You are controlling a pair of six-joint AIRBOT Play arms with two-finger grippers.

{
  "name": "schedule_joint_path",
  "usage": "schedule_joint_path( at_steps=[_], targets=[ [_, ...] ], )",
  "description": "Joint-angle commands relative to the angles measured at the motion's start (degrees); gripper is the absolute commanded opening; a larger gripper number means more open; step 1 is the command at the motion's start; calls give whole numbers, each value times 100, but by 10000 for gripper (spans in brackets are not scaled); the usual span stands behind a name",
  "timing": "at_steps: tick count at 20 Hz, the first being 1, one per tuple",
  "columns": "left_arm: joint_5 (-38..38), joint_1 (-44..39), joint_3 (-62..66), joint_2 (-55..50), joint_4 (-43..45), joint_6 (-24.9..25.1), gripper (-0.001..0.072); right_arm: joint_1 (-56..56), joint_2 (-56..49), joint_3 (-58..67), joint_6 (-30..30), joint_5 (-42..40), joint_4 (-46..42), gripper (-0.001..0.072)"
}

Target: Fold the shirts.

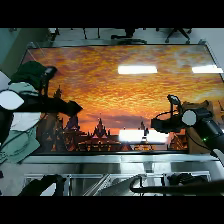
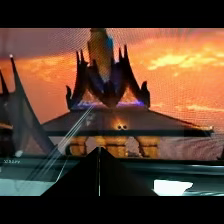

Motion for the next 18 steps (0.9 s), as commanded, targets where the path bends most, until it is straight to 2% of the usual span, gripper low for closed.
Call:
schedule_joint_path(
  at_steps=[1,3,6,9,12,14,18],
  targets=[
    [402,433,1333,-850,2367,-328,702,2,2,-2,2,-101,-4,21],
    [960,911,1941,-1582,2669,-315,702,-2,2,-2,2,-81,0,21],
    [2162,1572,2710,-2850,2656,-302,702,-9,-9,-2,4,-313,-46,21],
    [3088,1910,3556,-4249,2658,155,702,-7,-35,-2,4,-546,4,21],
    [3517,1998,4640,-5637,2677,457,702,-9,-59,-2,4,-553,-17,21],
    [3650,1998,5230,-6395,3204,490,701,-9,-81,-2,4,-551,-17,21],
    [4924,2061,4946,-6979,4019,490,702,-9,-164,-2,9,-546,-11,22]
  ],
)
